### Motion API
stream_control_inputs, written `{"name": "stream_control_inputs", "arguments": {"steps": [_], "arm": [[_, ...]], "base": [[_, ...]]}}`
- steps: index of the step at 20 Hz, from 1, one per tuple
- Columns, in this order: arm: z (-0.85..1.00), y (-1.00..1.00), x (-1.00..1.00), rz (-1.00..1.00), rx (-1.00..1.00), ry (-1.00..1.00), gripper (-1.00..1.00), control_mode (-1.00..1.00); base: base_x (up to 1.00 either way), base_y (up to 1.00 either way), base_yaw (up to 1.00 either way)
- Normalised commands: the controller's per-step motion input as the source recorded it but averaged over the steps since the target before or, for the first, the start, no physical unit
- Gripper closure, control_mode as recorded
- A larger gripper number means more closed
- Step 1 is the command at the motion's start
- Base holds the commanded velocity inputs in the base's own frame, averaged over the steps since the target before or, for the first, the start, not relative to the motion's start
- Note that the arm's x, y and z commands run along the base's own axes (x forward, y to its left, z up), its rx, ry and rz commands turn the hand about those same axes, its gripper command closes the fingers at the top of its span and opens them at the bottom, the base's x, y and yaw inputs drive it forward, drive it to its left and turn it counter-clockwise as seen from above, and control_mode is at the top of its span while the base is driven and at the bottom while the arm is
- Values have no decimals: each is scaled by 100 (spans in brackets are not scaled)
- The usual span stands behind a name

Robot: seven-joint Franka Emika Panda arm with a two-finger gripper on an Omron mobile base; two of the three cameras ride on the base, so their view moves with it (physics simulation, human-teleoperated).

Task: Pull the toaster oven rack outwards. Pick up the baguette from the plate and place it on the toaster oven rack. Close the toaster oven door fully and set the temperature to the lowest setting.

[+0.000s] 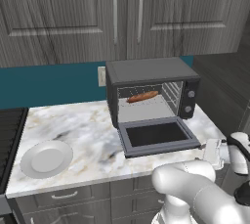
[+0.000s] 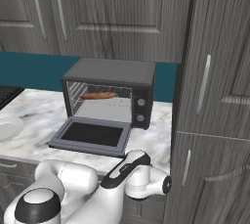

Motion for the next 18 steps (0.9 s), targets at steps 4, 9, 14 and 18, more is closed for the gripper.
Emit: {"name": "stream_control_inputs", "arguments": {"steps": [4,9,14,18], "arm": [[-11,11,19,-1,0,0,-100,-100],[-4,10,25,-4,0,0,-100,-100],[-6,7,21,-4,0,0,-100,-100],[-8,29,15,-7,0,0,-100,-100]], "base": [[0,0,0],[0,0,0],[0,0,0],[0,0,0]]}}
